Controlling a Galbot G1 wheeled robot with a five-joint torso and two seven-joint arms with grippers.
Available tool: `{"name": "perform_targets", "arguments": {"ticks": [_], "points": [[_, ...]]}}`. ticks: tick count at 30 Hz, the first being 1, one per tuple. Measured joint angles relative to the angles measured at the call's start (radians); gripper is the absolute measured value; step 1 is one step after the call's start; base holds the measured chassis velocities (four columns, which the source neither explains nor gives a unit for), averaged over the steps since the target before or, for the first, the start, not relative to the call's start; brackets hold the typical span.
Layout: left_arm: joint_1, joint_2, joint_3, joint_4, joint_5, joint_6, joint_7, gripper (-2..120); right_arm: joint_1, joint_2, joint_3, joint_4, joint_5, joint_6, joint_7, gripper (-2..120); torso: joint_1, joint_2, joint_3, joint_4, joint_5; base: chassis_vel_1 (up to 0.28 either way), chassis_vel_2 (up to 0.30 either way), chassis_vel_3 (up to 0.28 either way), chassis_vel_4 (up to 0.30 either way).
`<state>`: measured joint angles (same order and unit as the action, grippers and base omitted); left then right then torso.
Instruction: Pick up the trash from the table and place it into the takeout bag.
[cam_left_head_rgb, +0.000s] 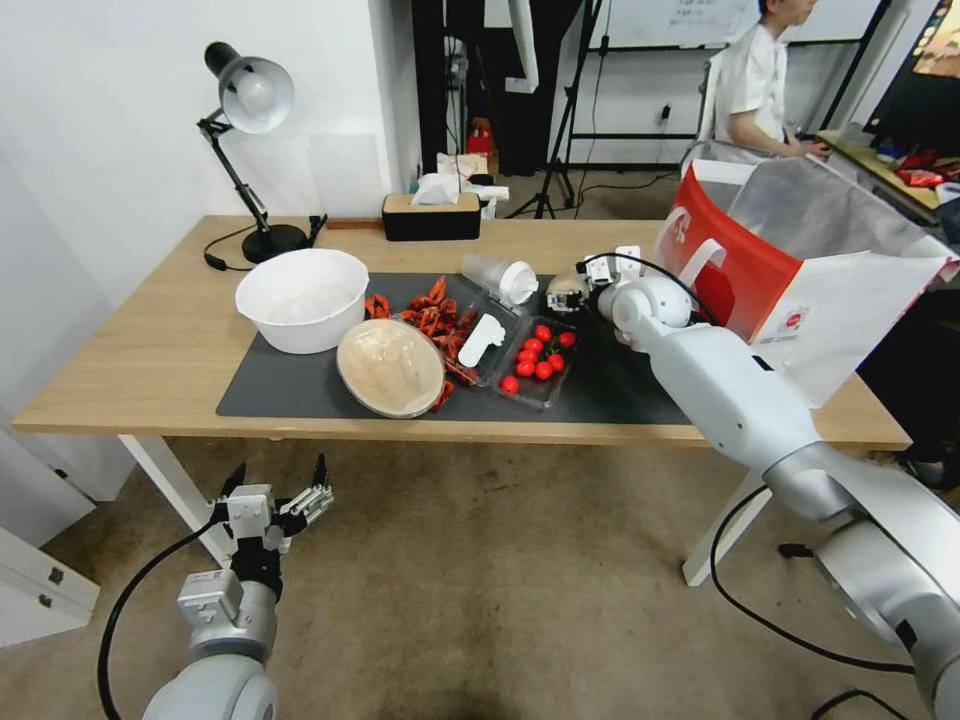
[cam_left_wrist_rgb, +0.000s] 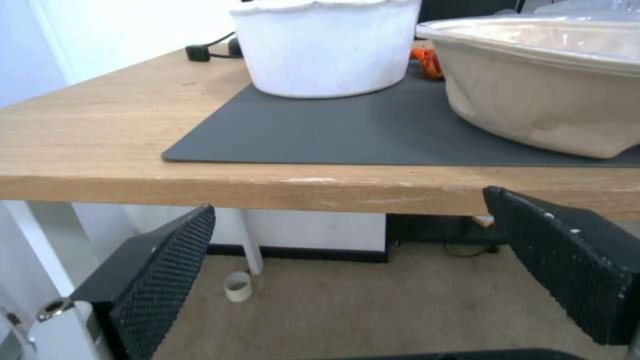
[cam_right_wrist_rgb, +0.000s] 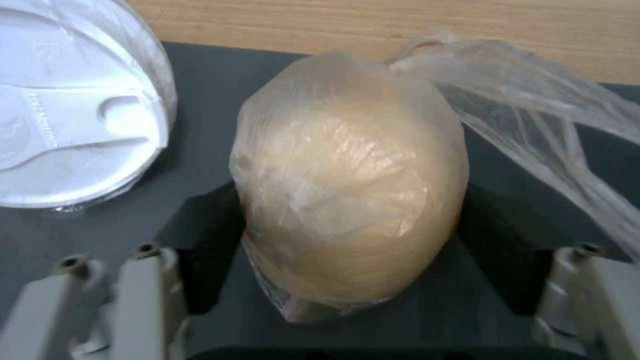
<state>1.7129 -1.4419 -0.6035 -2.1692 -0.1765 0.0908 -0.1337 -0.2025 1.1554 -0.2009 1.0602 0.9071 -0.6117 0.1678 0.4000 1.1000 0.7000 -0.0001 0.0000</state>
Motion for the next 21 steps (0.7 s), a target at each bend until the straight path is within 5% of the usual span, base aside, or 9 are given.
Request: {"name": "perform_targets", "arguments": {"ticks": [13, 21], "points": [[0.005, -0.002, 0.000, -0.006, 0.002, -0.001, -0.001, 100, -0.032, -0.008, 0.015, 0.037, 0.003, 0.003, 0.004, 37, 0.000, 0.000, 0.000, 0.0002, 0.0000, 0.000, 0.000, 0.000, 0.000], [0.008, -0.003, 0.000, -0.012, 0.003, -0.003, -0.001, 100, -0.090, -0.073, 0.046, 0.181, -0.001, 0.002, 0.014, 17, 0.000, 0.000, 0.000, 0.0001, 0.0001, 0.000, 0.000, 0.000, 0.000]]}}
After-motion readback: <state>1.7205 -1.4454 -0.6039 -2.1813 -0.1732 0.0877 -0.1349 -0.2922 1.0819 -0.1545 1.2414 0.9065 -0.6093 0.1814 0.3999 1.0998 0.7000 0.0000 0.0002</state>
